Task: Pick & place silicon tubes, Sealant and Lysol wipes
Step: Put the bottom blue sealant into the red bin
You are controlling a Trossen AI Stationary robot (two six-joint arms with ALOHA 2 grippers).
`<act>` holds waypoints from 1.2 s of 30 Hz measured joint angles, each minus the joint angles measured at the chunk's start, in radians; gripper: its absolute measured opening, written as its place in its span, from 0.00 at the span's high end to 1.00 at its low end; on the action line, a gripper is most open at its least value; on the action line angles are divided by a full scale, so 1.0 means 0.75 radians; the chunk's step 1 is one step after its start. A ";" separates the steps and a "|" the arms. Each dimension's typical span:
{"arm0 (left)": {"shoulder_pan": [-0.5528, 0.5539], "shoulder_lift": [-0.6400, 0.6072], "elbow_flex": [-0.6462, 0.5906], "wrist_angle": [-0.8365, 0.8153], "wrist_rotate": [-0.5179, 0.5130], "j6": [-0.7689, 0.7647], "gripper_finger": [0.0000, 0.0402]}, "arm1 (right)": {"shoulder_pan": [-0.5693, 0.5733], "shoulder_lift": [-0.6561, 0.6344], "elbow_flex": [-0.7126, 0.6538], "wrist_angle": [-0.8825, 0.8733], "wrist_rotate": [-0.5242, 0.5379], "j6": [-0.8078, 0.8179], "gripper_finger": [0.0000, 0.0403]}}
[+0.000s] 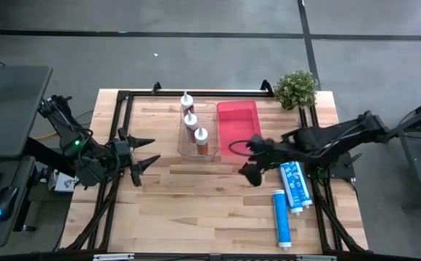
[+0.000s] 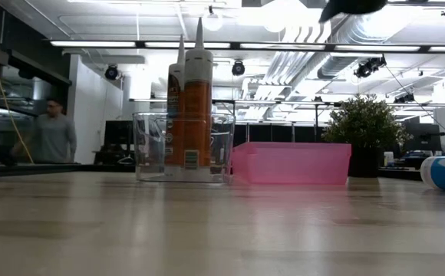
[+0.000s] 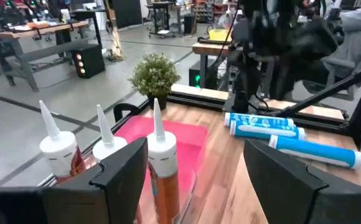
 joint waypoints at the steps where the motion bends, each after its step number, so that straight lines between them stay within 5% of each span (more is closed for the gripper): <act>1: 0.000 -0.007 0.000 -0.006 0.005 -0.001 0.36 | 0.003 0.029 0.000 0.000 -0.053 0.026 0.18; 6: 0.000 -0.065 0.000 -0.031 0.083 0.028 0.36 | 0.030 0.186 0.075 0.083 -0.246 0.073 0.23; 10: 0.000 -0.108 0.000 -0.030 0.139 0.066 0.36 | 0.045 0.350 0.311 0.072 -0.218 0.002 0.24; 21: 0.000 -0.237 0.000 -0.029 0.382 0.079 0.36 | 0.107 0.870 1.020 -0.756 -0.508 0.194 0.24; 36: 0.000 -0.262 0.000 -0.028 0.474 0.164 0.36 | 0.623 0.914 0.803 -0.789 -0.419 1.159 0.24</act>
